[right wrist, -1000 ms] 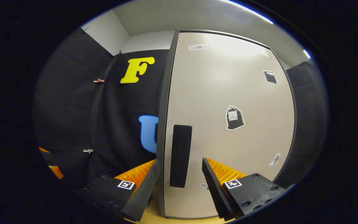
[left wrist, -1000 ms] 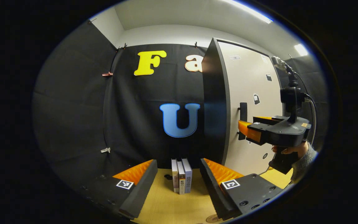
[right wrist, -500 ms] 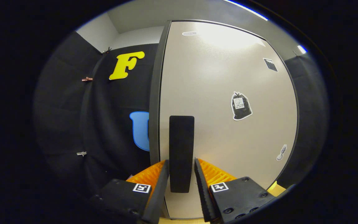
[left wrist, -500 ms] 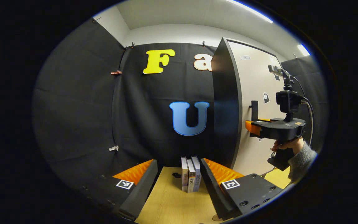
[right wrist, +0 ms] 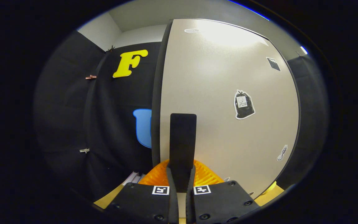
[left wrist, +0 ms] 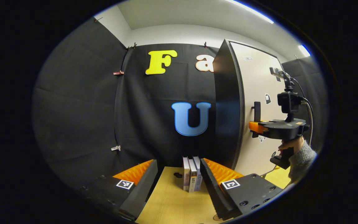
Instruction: Open the cabinet door with the right hand, grasp the bottle in the cabinet with the left hand and place it on the coaster, then close the cabinet door with the right hand.
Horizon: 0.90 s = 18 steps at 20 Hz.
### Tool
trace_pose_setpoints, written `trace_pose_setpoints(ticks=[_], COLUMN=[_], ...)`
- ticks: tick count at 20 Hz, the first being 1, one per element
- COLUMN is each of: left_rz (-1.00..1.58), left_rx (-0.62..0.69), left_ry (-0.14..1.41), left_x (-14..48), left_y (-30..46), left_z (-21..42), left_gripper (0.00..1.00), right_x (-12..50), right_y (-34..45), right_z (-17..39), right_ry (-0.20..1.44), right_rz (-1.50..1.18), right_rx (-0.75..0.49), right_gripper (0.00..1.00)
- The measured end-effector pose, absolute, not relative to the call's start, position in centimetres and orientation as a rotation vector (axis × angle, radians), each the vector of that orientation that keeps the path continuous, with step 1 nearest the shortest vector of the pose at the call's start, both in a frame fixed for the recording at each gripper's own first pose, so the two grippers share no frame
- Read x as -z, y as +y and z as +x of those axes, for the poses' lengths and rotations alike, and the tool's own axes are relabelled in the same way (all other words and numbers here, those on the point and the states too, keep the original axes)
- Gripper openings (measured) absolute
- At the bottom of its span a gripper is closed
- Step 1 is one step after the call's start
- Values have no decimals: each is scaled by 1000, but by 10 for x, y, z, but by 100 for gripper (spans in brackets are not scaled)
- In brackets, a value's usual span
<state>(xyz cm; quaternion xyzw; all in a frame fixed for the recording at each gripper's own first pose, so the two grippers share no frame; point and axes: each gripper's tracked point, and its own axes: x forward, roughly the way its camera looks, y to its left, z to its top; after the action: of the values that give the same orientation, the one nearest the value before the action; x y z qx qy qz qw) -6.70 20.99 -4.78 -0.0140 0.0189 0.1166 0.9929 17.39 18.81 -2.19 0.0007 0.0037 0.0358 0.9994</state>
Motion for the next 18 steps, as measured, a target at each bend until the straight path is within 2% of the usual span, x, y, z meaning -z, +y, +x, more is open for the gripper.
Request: trace_pose_setpoints(ticks=[6,13,14,15,18], left_rz=[-15,13,17,19,23], left_rx=[-182,-106,-93,-79,-33], left_ry=[24,2,-1,-3,-4], left_x=[39,26,25,25,23], left_y=[184,148,141,134,114], left_z=[-73,-73,-72,-72,-70], left_gripper=[88,88,84,88,88], right_x=[20,17,17,17,17], right_y=[184,162,158,153,136], right_z=[120,76,69,62,47], right_ry=[37,61,65,68,72], right_rz=[10,1,-6,-10,-6], right_rx=[-169,-189,-190,-190,-186], right_gripper=[13,13,13,13,13])
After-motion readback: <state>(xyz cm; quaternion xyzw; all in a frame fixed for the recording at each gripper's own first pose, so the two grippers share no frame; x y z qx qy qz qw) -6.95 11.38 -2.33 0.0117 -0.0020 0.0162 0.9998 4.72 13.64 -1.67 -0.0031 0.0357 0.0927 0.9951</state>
